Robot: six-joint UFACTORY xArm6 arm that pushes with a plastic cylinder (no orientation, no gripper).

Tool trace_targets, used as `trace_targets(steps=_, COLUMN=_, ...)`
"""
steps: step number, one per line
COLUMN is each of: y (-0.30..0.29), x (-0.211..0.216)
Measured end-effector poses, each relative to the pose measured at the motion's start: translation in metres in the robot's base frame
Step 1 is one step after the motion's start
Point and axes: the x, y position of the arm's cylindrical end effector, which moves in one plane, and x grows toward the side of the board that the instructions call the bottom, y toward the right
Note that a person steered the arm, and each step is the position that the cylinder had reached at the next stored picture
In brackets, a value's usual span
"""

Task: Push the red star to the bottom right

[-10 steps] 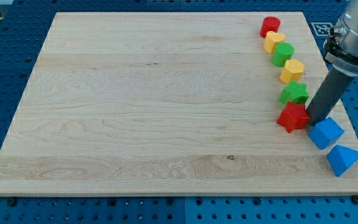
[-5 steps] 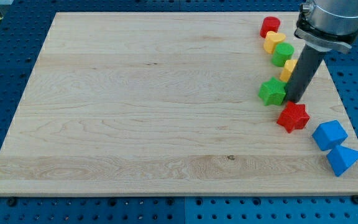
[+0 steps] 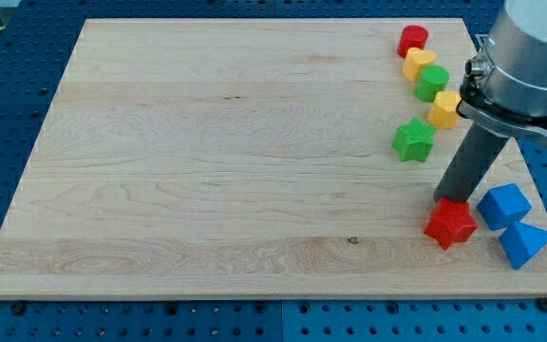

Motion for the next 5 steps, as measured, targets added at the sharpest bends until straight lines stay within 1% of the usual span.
trace_targets(steps=1, y=-0.019, x=0.000)
trace_targets(steps=2, y=-0.022, x=0.002)
trace_targets(steps=4, y=-0.022, x=0.024)
trace_targets(steps=5, y=-0.021, x=0.023)
